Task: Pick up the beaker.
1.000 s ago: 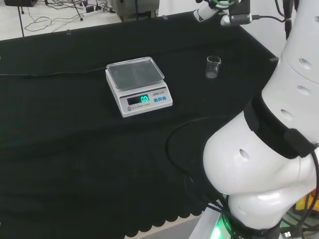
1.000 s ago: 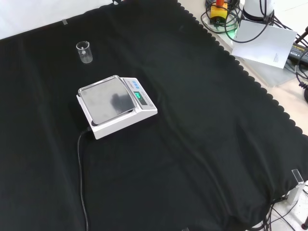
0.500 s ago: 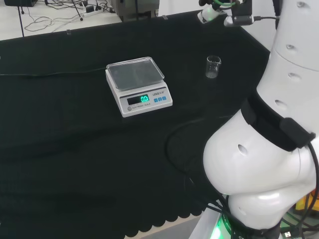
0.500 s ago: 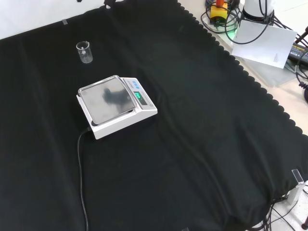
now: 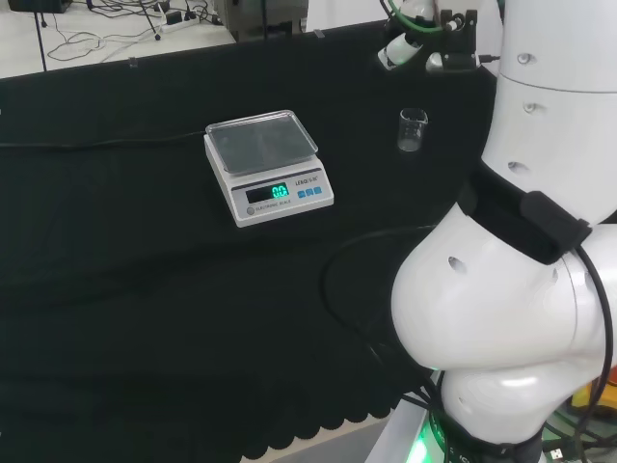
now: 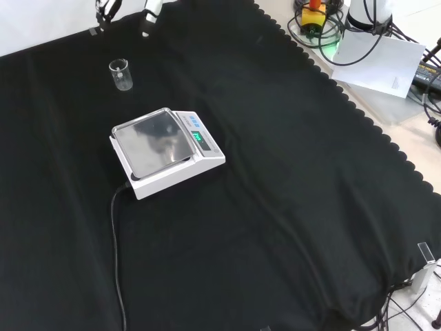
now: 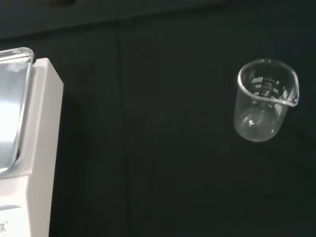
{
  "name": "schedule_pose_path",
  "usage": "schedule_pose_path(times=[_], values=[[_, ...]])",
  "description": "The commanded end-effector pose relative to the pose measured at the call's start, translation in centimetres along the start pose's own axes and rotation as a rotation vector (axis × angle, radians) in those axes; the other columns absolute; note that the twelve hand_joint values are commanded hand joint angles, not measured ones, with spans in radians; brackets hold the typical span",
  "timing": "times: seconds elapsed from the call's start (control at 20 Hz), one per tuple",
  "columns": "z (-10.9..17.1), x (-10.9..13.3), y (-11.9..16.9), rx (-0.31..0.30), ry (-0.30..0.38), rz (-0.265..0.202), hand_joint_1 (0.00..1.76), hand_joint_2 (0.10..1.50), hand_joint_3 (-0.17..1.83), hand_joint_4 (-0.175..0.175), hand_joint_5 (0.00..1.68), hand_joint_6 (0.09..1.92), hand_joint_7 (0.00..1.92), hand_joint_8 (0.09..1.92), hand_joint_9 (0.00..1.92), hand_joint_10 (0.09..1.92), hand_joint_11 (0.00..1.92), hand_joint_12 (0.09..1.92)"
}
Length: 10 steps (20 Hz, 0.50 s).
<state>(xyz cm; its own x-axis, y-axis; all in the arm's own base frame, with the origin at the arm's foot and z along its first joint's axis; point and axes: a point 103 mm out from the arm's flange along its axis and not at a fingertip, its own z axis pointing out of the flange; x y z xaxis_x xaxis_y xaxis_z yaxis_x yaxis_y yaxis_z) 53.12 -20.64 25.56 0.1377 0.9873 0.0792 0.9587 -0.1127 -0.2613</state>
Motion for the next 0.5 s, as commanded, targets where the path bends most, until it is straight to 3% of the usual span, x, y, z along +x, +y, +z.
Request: schedule_pose_path(times=[0.05,0.5], values=[[2.0,-0.9,1.4,0.02,0.048,-0.014,0.67,0.87,0.19,0.01,0.55,0.09,0.35,0.59,0.38,0.73,0.01,1.46],[4.2,-2.6,2.3,0.05,0.054,0.016,0.67,0.86,0.2,0.007,0.55,0.09,0.35,0.59,0.38,0.73,0.01,1.45]])
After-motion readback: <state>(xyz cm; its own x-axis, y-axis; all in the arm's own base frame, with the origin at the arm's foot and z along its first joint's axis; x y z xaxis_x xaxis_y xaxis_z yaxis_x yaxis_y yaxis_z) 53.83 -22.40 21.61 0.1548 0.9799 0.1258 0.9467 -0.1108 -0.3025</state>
